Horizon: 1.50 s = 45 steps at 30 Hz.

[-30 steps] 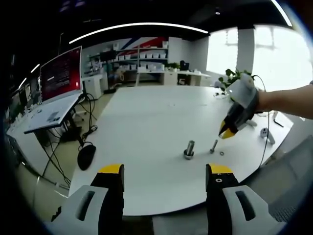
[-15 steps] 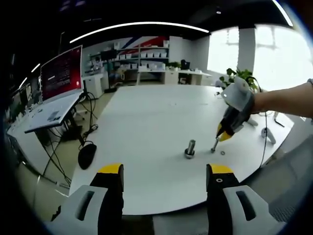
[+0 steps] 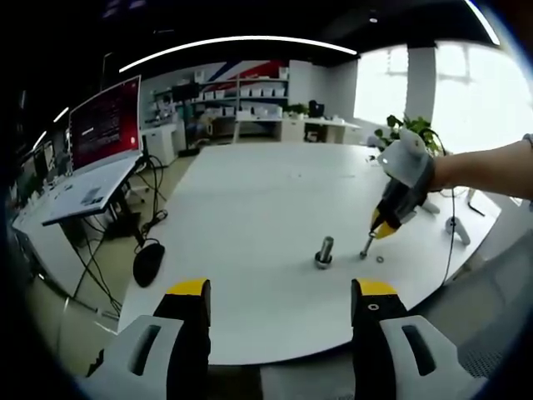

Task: Place the washer onto the threaded stud by aligning its center hole with the stud, sliding it down to the base, and recovering from edge contact or off-axis alignment until the washer reaches the visible bottom stop.

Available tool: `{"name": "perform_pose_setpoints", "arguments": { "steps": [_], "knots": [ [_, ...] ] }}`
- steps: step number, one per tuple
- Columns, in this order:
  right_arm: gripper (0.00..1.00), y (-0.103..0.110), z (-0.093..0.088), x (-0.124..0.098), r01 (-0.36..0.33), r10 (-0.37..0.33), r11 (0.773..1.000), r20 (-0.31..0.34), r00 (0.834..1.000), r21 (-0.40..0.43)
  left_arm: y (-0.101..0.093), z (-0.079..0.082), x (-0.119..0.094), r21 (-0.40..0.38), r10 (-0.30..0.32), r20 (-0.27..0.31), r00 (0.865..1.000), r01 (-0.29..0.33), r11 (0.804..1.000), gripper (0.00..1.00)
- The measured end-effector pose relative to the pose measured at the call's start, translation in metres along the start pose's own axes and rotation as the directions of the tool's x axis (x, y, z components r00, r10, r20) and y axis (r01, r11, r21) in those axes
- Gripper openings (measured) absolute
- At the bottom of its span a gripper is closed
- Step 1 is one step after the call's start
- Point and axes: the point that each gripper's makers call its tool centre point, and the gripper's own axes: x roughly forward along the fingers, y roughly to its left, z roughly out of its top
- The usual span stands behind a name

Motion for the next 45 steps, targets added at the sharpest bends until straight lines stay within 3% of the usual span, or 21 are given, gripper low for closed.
{"name": "perform_pose_setpoints", "arguments": {
  "steps": [19,45],
  "knots": [
    [0.14,0.005,0.002,0.002,-0.002,0.002,1.0,-0.006,1.0,-0.001,0.0,-0.001,0.0,0.003,0.001,-0.007,1.0,-0.001,1.0,0.66],
    [0.14,0.005,-0.006,0.029,-0.037,0.037,0.999,-0.041,0.998,0.001,0.001,-0.003,0.0,-0.008,-0.001,-0.018,1.0,0.001,1.0,0.63]
  ]
}}
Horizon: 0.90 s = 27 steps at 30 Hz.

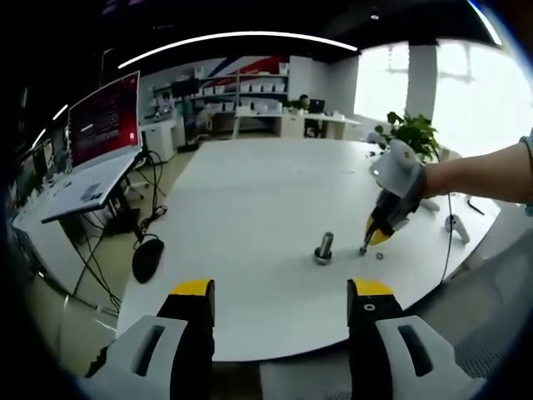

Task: Place the washer onto the threaded stud by aligning its center hole with the stud, sliding it down to the base, and recovering from edge contact or off-axis alignment until the washer reaches the visible bottom stop.

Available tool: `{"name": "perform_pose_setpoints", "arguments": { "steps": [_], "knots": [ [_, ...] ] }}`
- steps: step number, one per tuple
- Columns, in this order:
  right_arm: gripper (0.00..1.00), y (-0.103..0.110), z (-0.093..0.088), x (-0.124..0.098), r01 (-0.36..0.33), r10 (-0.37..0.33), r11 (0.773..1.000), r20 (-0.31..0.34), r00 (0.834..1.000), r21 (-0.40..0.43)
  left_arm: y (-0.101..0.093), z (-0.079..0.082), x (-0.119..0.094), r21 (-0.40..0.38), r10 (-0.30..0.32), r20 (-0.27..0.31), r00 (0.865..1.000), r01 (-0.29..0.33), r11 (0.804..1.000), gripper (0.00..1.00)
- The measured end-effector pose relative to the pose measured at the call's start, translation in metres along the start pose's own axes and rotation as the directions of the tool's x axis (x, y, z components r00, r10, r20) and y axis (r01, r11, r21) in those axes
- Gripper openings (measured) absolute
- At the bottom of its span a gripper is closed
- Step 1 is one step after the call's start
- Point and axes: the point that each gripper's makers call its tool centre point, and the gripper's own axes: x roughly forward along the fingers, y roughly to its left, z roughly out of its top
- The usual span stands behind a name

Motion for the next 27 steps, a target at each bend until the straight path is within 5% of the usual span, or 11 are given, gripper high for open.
{"name": "perform_pose_setpoints", "arguments": {
  "steps": [27],
  "knots": [
    [0.14,0.0,-0.002,0.024,-0.03,0.03,1.0,-0.034,0.999,0.007,0.0,0.001,0.0,-0.014,-0.004,0.007,1.0,0.004,1.0,0.61]
  ]
}}
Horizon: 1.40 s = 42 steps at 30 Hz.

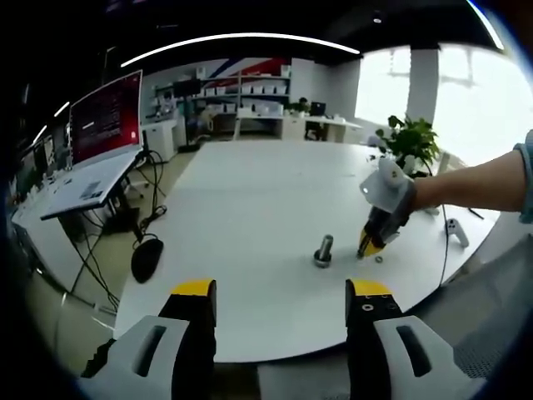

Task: Place the washer onto the threaded stud by aligning its center hole with the stud, sliding it down to the base, and recovering from edge contact or off-axis alignment until the washer reaches the visible bottom stop.

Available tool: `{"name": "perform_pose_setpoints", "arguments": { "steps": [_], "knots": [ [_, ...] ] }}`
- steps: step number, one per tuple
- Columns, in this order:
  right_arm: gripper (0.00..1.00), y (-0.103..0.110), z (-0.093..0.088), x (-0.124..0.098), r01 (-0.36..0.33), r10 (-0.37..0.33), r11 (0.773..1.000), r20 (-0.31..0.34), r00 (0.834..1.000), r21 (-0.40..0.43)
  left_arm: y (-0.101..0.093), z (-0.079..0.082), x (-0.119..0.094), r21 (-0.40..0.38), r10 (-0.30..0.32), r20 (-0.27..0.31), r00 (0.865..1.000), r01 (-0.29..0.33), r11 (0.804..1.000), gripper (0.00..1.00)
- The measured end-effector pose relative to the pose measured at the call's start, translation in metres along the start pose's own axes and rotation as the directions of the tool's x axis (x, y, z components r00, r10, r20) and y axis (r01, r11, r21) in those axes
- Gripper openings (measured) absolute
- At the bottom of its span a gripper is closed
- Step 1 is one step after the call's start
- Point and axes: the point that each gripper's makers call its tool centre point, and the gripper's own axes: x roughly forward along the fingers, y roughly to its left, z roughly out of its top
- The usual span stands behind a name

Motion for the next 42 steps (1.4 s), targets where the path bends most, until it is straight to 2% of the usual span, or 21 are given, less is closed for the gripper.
{"name": "perform_pose_setpoints", "arguments": {
  "steps": [5,9,17,23,29,37,42],
  "knots": [
    [0.14,-0.001,0.0,0.001,0.002,-0.002,1.0,-0.007,1.0,-0.023,0.0,0.0,0.0,0.003,-0.003,-0.002,1.0,0.003,1.0,0.61],
    [0.21,-0.003,-0.001,0.0,0.017,-0.017,0.999,0.001,1.0,-0.038,0.0,0.0,0.0,0.003,-0.006,0.001,1.0,0.006,1.0,0.61],
    [0.28,0.003,-0.016,-0.012,0.028,-0.028,1.0,-0.006,1.0,0.004,-0.003,0.002,0.0,0.01,-0.018,0.007,1.0,0.018,1.0,0.59],
    [0.29,0.01,-0.029,-0.019,0.019,-0.018,0.999,-0.009,1.0,0.039,-0.002,0.004,0.0,0.012,-0.014,0.017,1.0,0.013,1.0,0.6],
    [0.28,0.022,-0.041,-0.013,-0.007,0.008,0.998,-0.014,1.0,0.069,-0.003,0.003,0.0,0.016,-0.017,0.012,1.0,0.017,1.0,0.6],
    [0.26,0.027,-0.043,-0.003,-0.027,0.029,0.996,-0.022,0.999,0.09,-0.003,0.002,0.0,0.017,-0.016,0.009,1.0,0.016,1.0,0.6],
    [0.25,0.027,-0.042,-0.002,-0.025,0.027,0.997,-0.032,0.999,0.067,-0.003,0.002,0.0,0.013,-0.013,0.009,1.0,0.013,1.0,0.6]
  ]
}}
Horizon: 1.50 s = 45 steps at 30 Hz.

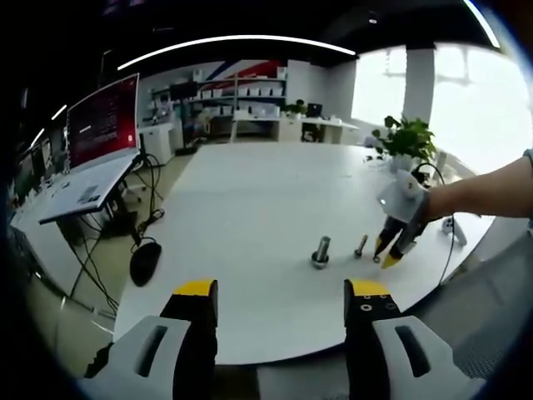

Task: Place the washer onto the threaded stud by aligning its center hole with the stud, sliding it down to the base, and recovering from edge contact or off-axis alignment until the washer reaches the visible bottom stop.

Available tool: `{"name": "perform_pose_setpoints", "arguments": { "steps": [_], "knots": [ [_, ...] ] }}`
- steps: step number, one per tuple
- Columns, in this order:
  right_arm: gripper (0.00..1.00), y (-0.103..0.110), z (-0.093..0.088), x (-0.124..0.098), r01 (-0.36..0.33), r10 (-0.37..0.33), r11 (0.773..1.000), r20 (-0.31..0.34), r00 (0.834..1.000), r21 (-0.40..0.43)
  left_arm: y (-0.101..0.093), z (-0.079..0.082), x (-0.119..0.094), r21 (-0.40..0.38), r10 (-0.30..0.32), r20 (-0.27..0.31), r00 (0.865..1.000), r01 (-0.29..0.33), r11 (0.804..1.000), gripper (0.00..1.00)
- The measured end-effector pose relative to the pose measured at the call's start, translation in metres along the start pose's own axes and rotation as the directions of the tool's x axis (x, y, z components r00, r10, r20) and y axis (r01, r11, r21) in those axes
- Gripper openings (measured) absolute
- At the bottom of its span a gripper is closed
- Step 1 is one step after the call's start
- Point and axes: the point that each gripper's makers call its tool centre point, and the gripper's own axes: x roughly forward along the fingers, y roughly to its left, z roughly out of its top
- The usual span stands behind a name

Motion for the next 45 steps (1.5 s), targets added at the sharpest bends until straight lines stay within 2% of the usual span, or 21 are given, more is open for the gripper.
{"name": "perform_pose_setpoints", "arguments": {
  "steps": [4,12,15,19,21,26,45],
  "knots": [
    [0.19,-0.001,0.0,0.0,0.01,-0.01,1.0,0.001,1.0,-0.018,0.001,0.0,0.0,0.001,0.003,0.0,1.0,-0.003,1.0,0.59],
    [0.19,-0.006,-0.012,-0.001,0.042,-0.045,0.996,-0.043,0.998,-0.076,0.0,0.0,0.0,0.003,0.001,0.001,1.0,-0.001,1.0,0.59],
    [0.19,-0.006,-0.011,-0.001,0.046,-0.047,0.999,-0.025,0.999,-0.026,0.001,0.001,0.0,0.0,0.003,0.003,1.0,-0.003,1.0,0.59],
    [0.19,-0.008,-0.011,0.0,0.05,-0.051,0.998,-0.032,0.998,-0.039,0.0,0.0,0.0,0.002,0.001,0.002,1.0,-0.001,1.0,0.59],
    [0.2,-0.013,-0.012,-0.002,0.084,-0.085,0.996,-0.034,0.996,-0.037,0.0,0.0,0.0,0.003,0.001,0.001,1.0,-0.001,1.0,0.59],
    [0.2,-0.013,-0.016,0.001,0.058,-0.058,0.998,-0.028,0.998,0.01,0.0,0.0,0.0,0.0,0.002,0.003,1.0,-0.002,1.0,0.59],
    [0.14,-0.017,-0.014,0.001,0.071,-0.071,0.997,-0.038,0.997,0.016,0.001,0.0,0.0,0.001,0.005,0.001,1.0,-0.005,1.0,0.59]
  ]
}}
